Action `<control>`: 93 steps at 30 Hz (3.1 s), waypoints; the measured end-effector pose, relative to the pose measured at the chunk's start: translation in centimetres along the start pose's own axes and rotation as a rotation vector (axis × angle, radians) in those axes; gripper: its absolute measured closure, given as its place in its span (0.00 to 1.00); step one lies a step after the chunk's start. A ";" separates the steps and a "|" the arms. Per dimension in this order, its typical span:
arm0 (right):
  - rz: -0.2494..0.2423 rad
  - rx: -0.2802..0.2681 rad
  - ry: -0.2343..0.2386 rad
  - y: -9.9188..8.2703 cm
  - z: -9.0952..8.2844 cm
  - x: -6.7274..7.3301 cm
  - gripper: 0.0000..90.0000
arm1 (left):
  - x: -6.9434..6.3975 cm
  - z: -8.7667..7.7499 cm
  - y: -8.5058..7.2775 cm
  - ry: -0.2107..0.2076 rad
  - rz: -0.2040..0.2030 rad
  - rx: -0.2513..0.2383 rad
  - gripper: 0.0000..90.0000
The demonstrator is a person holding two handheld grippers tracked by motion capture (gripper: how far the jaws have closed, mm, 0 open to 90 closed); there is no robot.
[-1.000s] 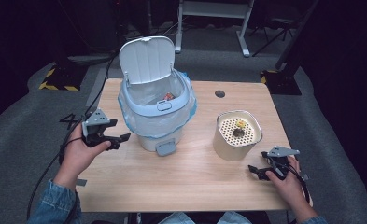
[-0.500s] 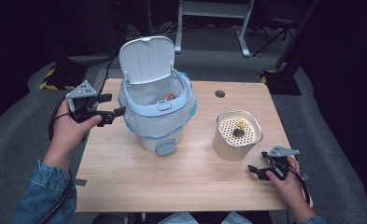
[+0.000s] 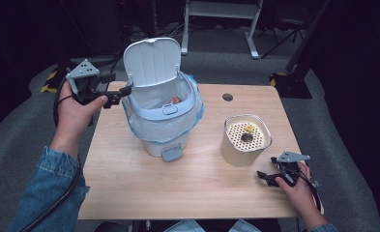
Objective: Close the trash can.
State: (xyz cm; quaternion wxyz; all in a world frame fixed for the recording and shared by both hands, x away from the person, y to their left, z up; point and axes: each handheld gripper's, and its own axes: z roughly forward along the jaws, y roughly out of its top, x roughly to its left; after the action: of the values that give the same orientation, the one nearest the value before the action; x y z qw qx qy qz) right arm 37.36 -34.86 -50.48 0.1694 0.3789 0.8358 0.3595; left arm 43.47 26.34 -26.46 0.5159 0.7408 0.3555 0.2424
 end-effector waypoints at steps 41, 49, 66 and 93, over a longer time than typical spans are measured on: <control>0.000 0.000 0.000 0.0 0.0 0.0 0.11 | -2.7 1.6 2.1 -0.226 0.075 0.028 0.30; 0.000 0.000 0.000 0.0 0.0 0.0 0.11 | -4.5 1.6 1.3 -0.299 0.076 0.039 0.32; 0.001 0.000 0.001 0.0 0.0 0.0 0.11 | -5.0 4.2 0.4 -0.305 0.028 0.115 0.50; 0.002 -0.001 -0.001 0.0 0.0 0.0 0.11 | -7.2 6.0 0.7 -0.081 0.106 0.151 0.48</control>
State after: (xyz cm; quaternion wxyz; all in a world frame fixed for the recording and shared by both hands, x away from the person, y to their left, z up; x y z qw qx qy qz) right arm 37.33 -34.84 -50.48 0.1698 0.3800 0.8350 0.3599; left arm 43.53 17.03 -27.84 0.4591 0.8045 0.3120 0.2115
